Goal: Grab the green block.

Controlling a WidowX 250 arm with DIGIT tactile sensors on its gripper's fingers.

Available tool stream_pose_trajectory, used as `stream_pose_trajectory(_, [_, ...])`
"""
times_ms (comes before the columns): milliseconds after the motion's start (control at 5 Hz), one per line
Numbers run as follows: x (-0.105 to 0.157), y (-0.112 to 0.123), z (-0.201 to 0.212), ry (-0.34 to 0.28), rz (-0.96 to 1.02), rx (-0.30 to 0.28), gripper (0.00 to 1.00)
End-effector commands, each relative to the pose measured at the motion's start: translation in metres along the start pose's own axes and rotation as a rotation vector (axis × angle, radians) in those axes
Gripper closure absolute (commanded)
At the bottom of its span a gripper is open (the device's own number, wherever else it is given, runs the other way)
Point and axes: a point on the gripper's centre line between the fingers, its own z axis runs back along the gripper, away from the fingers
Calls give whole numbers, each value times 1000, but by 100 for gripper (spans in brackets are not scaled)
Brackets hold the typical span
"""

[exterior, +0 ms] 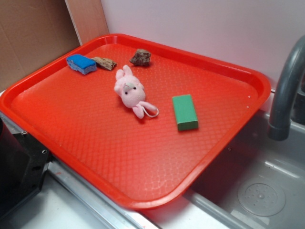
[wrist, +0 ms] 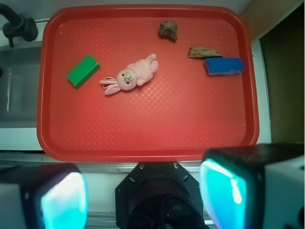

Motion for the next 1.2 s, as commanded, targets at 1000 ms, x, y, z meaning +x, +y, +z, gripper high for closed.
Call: stream_pose_trajectory(1000, [20, -68, -26, -47, 441, -9, 0])
